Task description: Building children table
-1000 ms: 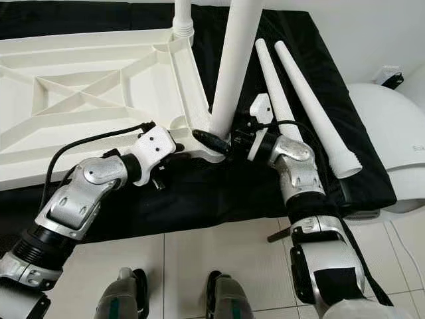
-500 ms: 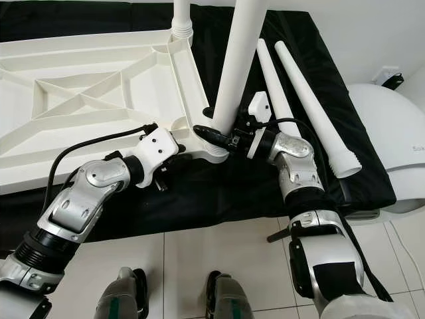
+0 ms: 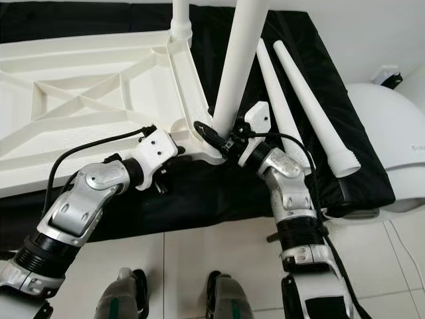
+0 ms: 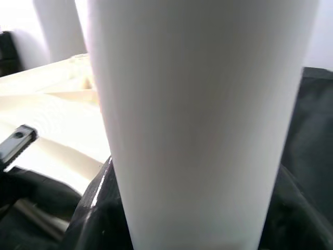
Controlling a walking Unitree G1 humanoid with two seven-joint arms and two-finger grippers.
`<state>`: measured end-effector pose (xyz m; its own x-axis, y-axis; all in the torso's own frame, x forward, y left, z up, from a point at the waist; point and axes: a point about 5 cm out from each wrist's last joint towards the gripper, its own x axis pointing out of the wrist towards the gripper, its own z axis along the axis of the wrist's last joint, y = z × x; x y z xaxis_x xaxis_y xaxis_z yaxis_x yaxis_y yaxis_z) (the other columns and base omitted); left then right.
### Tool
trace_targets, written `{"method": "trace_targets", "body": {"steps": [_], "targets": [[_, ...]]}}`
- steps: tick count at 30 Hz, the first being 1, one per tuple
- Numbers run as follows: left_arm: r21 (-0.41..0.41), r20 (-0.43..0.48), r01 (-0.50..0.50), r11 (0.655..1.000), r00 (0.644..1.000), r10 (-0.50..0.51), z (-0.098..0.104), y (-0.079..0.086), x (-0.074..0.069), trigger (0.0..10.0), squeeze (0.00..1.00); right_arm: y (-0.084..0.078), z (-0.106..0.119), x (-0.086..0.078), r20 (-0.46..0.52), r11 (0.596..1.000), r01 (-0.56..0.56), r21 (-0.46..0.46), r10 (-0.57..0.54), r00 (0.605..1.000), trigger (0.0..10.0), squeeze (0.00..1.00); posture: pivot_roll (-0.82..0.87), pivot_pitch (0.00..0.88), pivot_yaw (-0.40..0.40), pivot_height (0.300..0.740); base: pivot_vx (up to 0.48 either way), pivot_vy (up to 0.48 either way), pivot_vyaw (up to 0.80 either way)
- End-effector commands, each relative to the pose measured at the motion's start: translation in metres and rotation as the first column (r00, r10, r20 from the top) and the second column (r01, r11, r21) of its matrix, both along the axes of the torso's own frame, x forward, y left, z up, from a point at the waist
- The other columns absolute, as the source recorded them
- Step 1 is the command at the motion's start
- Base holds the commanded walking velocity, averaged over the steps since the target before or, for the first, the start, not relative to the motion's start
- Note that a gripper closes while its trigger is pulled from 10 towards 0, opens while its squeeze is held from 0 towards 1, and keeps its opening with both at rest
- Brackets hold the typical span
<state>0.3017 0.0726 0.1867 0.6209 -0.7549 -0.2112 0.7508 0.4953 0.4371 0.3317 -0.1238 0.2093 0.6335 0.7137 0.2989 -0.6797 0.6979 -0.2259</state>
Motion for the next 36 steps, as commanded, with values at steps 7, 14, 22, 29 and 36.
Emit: {"method": "trace_targets", "body": {"steps": [7,14,22,29,36], "targets": [[0.009,-0.092,-0.047,0.999,0.995,0.048,-0.025,-0.005,-0.003,10.0,0.00,0.029,0.007,-0.015,0.015,0.975,0.196,0.106,-0.198,0.980,10.0,0.00,0.10,0.256,-0.065,0.740,0.000,0.000,0.00],[0.005,-0.089,-0.056,0.998,0.994,0.056,-0.023,-0.005,-0.001,10.0,0.00,0.048,-0.007,-0.025,-0.114,0.902,0.384,0.198,-0.368,0.923,10.0,0.00,0.10,0.254,-0.065,0.740,0.000,0.000,0.00],[0.007,-0.087,-0.058,0.998,0.994,0.059,-0.023,-0.004,-0.001,10.0,0.00,0.054,-0.010,-0.030,-0.155,0.881,0.416,0.225,-0.389,0.908,10.0,1.00,0.11,0.253,-0.061,0.740,0.000,0.000,0.00],[0.009,-0.086,-0.060,0.998,0.994,0.061,-0.023,-0.003,-0.001,10.0,0.00,0.045,-0.005,-0.031,-0.132,0.892,0.388,0.230,-0.366,0.921,10.0,1.00,0.10,0.252,-0.060,0.740,0.000,0.000,0.00],[0.008,-0.085,-0.060,0.998,0.995,0.061,-0.022,-0.003,0.000,10.0,0.00,0.028,0.011,-0.032,-0.061,0.929,0.289,0.230,-0.283,0.957,10.0,0.63,0.10,0.252,-0.059,0.740,0.000,0.000,0.00]]}}
